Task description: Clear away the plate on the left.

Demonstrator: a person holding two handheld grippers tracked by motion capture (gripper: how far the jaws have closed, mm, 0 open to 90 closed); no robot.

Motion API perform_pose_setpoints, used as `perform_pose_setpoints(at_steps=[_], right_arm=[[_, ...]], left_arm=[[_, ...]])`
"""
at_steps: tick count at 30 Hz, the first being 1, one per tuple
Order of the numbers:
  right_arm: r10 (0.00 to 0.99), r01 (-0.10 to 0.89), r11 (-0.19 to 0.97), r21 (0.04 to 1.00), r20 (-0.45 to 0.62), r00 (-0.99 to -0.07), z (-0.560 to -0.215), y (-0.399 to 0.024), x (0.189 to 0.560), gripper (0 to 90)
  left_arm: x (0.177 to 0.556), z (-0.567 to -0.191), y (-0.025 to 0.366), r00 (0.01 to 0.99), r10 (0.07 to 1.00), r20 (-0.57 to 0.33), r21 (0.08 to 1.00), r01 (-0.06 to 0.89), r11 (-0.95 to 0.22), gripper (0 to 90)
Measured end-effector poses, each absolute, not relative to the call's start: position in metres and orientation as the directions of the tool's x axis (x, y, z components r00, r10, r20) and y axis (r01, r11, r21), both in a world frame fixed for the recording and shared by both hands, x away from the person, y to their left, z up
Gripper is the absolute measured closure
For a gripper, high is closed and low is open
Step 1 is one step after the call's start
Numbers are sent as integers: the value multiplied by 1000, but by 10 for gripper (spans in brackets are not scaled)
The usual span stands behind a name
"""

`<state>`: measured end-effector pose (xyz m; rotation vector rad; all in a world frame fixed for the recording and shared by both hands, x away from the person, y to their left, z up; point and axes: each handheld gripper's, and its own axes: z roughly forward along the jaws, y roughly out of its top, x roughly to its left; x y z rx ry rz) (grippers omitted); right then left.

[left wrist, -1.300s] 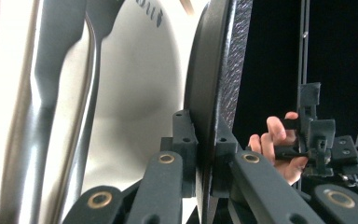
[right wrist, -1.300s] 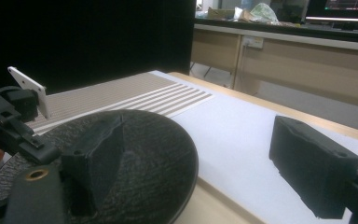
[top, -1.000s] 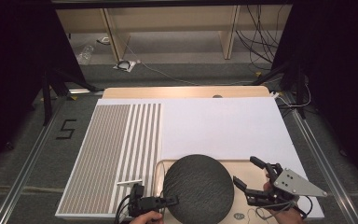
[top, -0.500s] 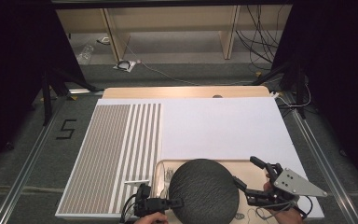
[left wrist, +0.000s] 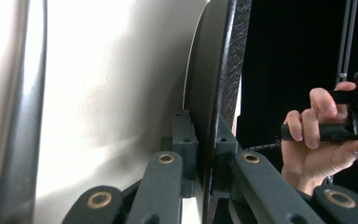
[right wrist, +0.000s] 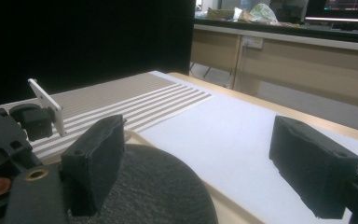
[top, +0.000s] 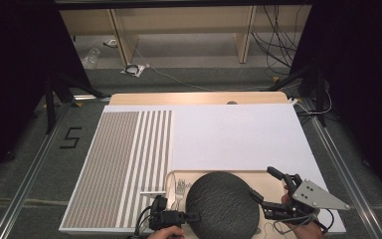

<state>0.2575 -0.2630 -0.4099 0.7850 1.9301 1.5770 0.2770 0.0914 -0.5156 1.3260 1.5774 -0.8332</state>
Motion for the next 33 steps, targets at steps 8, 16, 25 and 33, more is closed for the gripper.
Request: perform_pose_setpoints(at_steps=[8,16,25,33], right_arm=[[718,108,153,982,-35,-695,-410,-263,257,192],[717,109,153,982,-35,-697,-410,-263,257,192],[716,111,155,982,-35,-697,-410,-263,258,192],[716,112,156,981,-34,-697,-410,-262,257,192]], left_arm=[[279,-518,85,-50,379,-924,30,978,205,841],[278,-521,81,-87,371,-925,-7,977,212,842],[277,-522,78,-89,375,-923,-8,978,210,839],[277,-523,78,-77,395,-916,3,980,198,788]])
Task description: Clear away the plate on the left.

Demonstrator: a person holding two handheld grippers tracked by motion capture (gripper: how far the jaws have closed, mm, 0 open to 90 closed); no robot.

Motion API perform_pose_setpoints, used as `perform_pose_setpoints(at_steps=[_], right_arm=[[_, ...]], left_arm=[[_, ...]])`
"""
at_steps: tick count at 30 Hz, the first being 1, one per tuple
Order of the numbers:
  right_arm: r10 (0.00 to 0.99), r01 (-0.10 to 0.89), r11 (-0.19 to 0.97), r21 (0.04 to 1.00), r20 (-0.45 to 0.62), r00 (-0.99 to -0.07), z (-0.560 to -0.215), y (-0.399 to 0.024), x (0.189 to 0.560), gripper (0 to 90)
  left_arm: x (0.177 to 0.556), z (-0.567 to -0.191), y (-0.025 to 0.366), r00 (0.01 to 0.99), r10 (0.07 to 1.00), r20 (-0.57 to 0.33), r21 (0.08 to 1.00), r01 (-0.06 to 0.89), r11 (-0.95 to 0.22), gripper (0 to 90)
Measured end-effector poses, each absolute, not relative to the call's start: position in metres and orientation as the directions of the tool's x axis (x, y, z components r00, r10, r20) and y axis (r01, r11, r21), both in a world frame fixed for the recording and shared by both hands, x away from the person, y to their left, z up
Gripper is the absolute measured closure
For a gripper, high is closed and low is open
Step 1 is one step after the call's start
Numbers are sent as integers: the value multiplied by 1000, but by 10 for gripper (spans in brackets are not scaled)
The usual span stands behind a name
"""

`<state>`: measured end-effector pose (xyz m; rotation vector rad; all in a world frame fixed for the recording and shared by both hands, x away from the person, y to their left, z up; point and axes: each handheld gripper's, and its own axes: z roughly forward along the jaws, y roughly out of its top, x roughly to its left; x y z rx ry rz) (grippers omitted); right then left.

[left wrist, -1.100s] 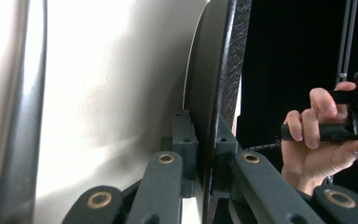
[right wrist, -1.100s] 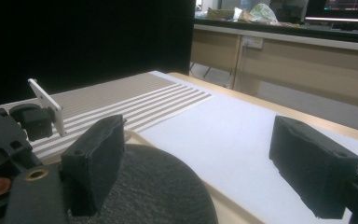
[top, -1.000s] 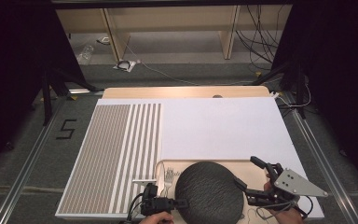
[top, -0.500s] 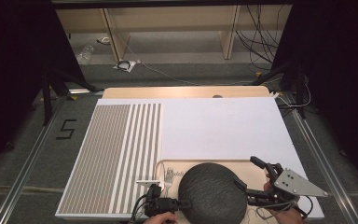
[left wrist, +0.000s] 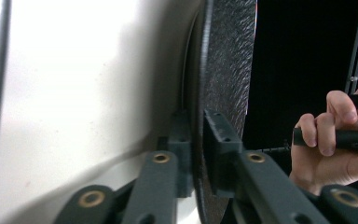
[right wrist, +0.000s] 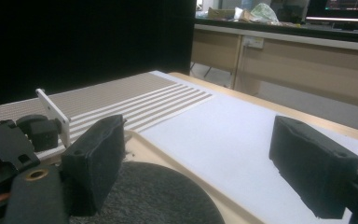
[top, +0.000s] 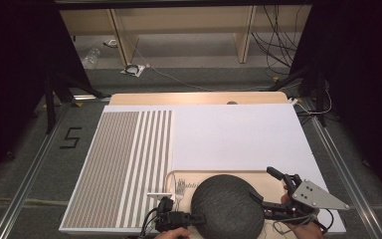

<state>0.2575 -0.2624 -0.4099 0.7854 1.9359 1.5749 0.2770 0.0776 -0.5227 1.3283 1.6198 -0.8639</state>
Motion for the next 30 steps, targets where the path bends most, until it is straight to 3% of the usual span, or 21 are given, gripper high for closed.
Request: perform_pose_setpoints(at_steps=[7,12,30], right_arm=[[717,108,151,983,-34,-696,-410,-263,257,192],[718,109,150,983,-32,-696,-409,-263,257,192],[717,112,147,983,-28,-696,-410,-263,257,192]], left_arm=[[278,-515,75,-32,424,-905,38,987,157,597],[279,-506,76,32,473,-881,103,987,125,513],[287,-483,91,147,553,-820,251,961,117,365]])
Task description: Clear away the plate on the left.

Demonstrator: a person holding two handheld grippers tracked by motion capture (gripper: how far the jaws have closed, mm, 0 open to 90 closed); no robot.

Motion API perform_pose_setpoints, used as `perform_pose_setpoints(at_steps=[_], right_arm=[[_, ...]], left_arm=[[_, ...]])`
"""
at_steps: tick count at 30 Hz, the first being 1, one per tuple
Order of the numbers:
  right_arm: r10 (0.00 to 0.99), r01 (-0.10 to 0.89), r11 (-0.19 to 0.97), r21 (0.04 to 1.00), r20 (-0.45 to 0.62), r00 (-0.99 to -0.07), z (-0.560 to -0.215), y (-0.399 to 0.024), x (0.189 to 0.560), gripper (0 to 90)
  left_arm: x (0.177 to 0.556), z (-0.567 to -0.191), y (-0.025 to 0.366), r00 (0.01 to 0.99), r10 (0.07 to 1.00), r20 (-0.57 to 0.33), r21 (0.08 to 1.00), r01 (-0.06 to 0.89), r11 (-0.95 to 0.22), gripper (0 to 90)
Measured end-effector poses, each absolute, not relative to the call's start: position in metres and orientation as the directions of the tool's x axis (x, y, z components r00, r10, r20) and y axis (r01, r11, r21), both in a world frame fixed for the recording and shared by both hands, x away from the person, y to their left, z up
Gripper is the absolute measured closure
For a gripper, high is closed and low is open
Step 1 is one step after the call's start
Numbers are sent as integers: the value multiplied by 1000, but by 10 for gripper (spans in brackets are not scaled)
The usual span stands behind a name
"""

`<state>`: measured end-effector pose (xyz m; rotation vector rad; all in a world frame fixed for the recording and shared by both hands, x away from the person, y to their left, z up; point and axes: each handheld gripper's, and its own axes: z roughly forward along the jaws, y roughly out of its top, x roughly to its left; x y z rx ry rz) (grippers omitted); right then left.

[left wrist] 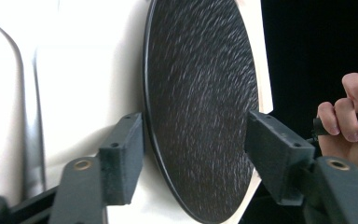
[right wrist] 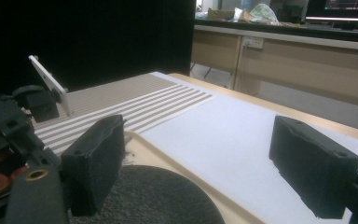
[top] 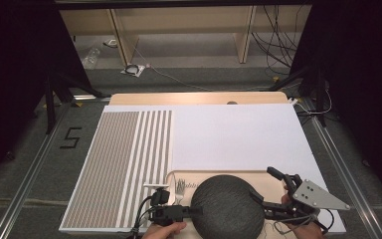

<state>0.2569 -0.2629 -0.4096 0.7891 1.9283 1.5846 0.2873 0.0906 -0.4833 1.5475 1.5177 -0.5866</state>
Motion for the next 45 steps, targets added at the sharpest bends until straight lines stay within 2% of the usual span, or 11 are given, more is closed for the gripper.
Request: perform_pose_setpoints(at_steps=[6,11,17,24,34,45], right_arm=[[719,113,146,983,-27,-694,-410,-263,257,192],[718,110,146,983,-29,-695,-410,-262,257,192],[720,112,145,983,-27,-693,-409,-263,256,192],[720,112,146,983,-28,-694,-409,-263,256,192],[720,115,141,983,-22,-694,-409,-263,257,192],[721,119,133,984,-14,-693,-409,-264,257,192]], left_arm=[[290,-469,100,253,602,-758,379,921,91,357],[289,-461,105,314,624,-716,445,893,61,346],[287,-447,109,420,663,-620,571,821,15,332],[289,-438,118,509,671,-538,677,736,-15,321],[289,-428,135,585,682,-439,782,622,-31,304],[286,-422,143,639,691,-337,853,518,-64,291]])
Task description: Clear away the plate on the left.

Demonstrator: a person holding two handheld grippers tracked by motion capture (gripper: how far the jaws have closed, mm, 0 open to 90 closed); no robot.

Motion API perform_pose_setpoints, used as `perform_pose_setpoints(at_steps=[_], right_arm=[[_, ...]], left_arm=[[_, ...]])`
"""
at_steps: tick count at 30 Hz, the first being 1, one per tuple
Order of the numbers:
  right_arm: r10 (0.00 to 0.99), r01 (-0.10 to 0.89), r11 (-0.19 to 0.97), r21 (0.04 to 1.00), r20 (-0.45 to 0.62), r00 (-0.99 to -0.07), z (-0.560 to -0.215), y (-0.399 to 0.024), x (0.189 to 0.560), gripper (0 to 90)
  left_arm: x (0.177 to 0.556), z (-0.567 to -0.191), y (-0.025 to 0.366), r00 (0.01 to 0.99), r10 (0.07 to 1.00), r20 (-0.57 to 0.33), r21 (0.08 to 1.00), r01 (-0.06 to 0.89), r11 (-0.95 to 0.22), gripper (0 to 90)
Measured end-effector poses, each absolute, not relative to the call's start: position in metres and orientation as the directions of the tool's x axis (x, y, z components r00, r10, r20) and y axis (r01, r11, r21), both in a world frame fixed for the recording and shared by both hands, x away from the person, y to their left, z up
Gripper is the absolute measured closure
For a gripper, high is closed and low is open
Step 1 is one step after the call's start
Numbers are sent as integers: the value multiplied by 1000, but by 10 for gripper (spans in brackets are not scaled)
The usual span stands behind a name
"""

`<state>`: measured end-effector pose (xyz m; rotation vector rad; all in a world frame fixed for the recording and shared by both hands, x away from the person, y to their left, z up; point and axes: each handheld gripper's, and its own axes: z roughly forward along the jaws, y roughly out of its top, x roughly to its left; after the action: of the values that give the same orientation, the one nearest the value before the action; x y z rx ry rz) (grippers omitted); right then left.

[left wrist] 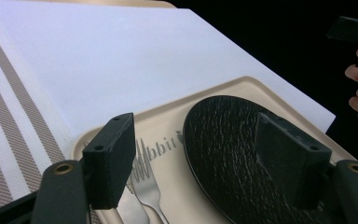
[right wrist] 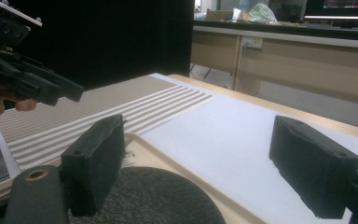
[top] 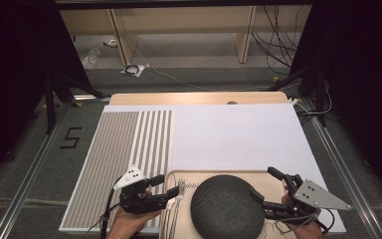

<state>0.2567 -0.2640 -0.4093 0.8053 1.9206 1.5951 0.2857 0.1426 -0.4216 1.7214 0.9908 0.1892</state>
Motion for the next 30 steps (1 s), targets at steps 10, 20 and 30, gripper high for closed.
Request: perform_pose_setpoints(at_steps=[10,20,30], right_arm=[[722,122,135,983,-13,-692,-409,-265,256,192],[724,123,137,983,-14,-690,-409,-265,256,192],[722,121,134,984,-13,-692,-409,-264,256,192]], left_arm=[[281,-416,148,671,695,-257,895,436,-91,279],[279,-416,155,673,698,-243,914,400,-67,259],[276,-416,163,678,698,-233,930,366,-45,248]])
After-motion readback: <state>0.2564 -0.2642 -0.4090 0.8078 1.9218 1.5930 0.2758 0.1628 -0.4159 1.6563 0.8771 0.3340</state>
